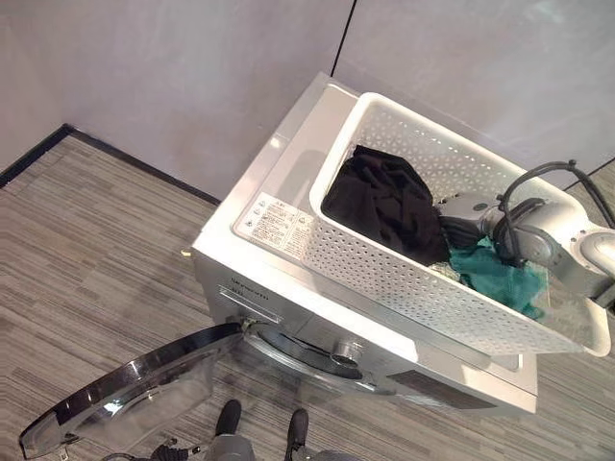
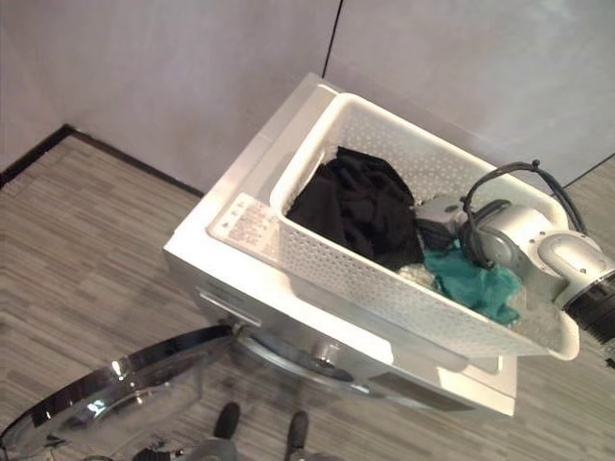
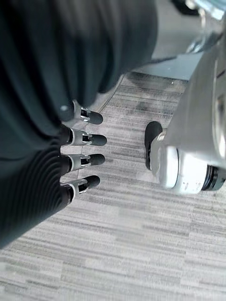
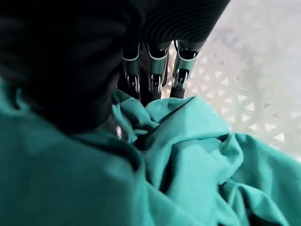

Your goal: Grab the laundry basket,head to the washer,open it,put in the laundry and shut it.

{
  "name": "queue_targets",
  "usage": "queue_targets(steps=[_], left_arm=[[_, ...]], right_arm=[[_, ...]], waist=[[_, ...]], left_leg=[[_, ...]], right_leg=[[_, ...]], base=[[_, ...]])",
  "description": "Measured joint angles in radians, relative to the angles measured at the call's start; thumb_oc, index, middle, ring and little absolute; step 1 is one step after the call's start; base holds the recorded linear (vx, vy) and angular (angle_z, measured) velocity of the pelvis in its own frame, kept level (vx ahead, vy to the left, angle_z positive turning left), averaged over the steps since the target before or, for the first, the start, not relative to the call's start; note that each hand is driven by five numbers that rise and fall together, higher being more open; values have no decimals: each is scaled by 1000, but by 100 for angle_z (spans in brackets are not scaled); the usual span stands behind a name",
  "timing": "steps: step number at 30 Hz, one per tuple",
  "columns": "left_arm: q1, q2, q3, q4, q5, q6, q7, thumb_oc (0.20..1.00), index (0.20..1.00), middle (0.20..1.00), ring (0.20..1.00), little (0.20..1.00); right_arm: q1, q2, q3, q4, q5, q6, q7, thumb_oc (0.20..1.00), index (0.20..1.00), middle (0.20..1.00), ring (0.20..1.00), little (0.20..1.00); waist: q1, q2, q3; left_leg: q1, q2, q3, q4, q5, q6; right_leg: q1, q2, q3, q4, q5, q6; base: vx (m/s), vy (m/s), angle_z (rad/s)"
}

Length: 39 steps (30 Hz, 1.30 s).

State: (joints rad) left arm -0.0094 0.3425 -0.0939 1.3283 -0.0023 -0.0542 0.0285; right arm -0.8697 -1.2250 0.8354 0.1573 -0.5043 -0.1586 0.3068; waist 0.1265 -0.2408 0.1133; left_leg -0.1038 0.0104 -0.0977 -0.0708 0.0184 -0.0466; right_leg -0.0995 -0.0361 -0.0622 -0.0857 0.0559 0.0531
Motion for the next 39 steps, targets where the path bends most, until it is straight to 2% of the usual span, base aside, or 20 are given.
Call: queue_targets(steps=[3,6,10,13,16,17,19,20,22,24,29,32,35,39], left_arm=[[-1,-9,-9,-1,0,0,-1,1000,1000,1000,1000,1000],[4,-24,-11,-15,0,-1,-1,1000,1000,1000,1000,1000],[5,-43,-36,-15,0,-1,-2,1000,1000,1000,1000,1000],[15,-46,-48,-13,2,-1,-3,1000,1000,1000,1000,1000],[28,-51,-51,-10,2,-2,-2,1000,1000,1000,1000,1000],[28,-53,-72,-9,2,-4,-1,1000,1000,1000,1000,1000],[28,-57,-86,-10,2,-8,-2,1000,1000,1000,1000,1000],[30,-63,-85,-8,2,-7,-1,1000,1000,1000,1000,1000],[42,-56,-84,-12,2,-8,0,1000,1000,1000,1000,1000],[39,-66,-97,5,3,-7,7,1000,1000,1000,1000,1000],[40,-85,-117,6,0,-8,27,1000,1000,1000,1000,1000],[48,-89,-126,6,-33,-8,36,1000,1000,1000,1000,1000],[51,-90,-126,3,-39,-8,35,1000,1000,1000,1000,1000],[54,-85,-126,-13,-39,-8,35,1000,1000,1000,1000,1000]], right_arm=[[38,43,-61,95,1,1,-22,200,200,200,200,200],[41,49,-86,134,0,8,-29,200,200,200,200,200],[126,62,-218,242,1,10,-112,200,200,200,200,200],[145,74,-248,315,18,18,-154,200,200,200,200,200],[160,141,-354,452,118,20,-203,200,200,200,200,200],[160,167,-439,563,195,35,-253,200,200,200,200,200],[175,177,-517,651,283,42,-303,200,200,200,200,200],[226,218,-642,657,336,56,-343,200,200,200,200,200],[275,225,-686,625,397,75,-372,200,200,200,200,200],[261,229,-734,616,520,81,-389,200,200,200,200,200],[188,247,-735,559,712,89,-454,200,200,200,200,200],[123,344,-721,529,829,83,-476,200,200,200,200,200],[96,343,-629,483,802,85,-460,200,200,200,200,200],[83,344,-586,441,738,85,-434,200,200,200,200,200]], waist=[[1,16,-2],[3,35,-10],[2,59,-34],[-2,73,-62],[-3,77,-88],[-1,84,-97],[7,88,-105],[5,88,-115],[-5,96,-125],[-7,115,-134],[-6,128,-144],[-10,124,-146],[-2,118,-149],[8,109,-145]], left_leg=[[23,0,-3,-1,0,0],[42,-1,-4,-3,0,0],[50,0,-14,-2,0,0],[52,1,-21,-1,2,2],[52,1,-23,-1,3,4],[51,-1,-27,-1,7,7],[51,-1,-28,-1,8,8],[52,-1,-29,-2,9,8],[53,-2,-29,-2,9,9],[59,-3,-27,-3,9,9],[90,4,-28,-16,9,7],[94,4,-28,-15,10,7],[91,1,-31,-15,12,8],[89,0,-33,-15,14,9]], right_leg=[[26,0,-5,0,0,0],[45,-1,-6,0,-2,1],[59,-1,-16,0,-5,1],[63,0,-22,0,-6,1],[64,1,-23,0,-7,1],[66,0,-27,0,-7,1],[67,-1,-28,0,-7,1],[68,-1,-28,0,-8,2],[68,-2,-28,0,-7,2],[72,-3,-27,0,-4,-1],[99,4,-28,-7,-12,5],[102,3,-29,-5,-10,3],[101,2,-30,0,-9,2],[101,0,-32,0,-10,2]], base=[[42,-34,5],[16,-18,2],[8,-21,7],[-2,-19,5],[-2,-8,3],[-2,-2,11],[-8,6,8],[0,0,0],[1,3,-5],[-2,5,-8],[1,3,1],[-7,15,-4],[-27,15,6],[-7,1,2]])
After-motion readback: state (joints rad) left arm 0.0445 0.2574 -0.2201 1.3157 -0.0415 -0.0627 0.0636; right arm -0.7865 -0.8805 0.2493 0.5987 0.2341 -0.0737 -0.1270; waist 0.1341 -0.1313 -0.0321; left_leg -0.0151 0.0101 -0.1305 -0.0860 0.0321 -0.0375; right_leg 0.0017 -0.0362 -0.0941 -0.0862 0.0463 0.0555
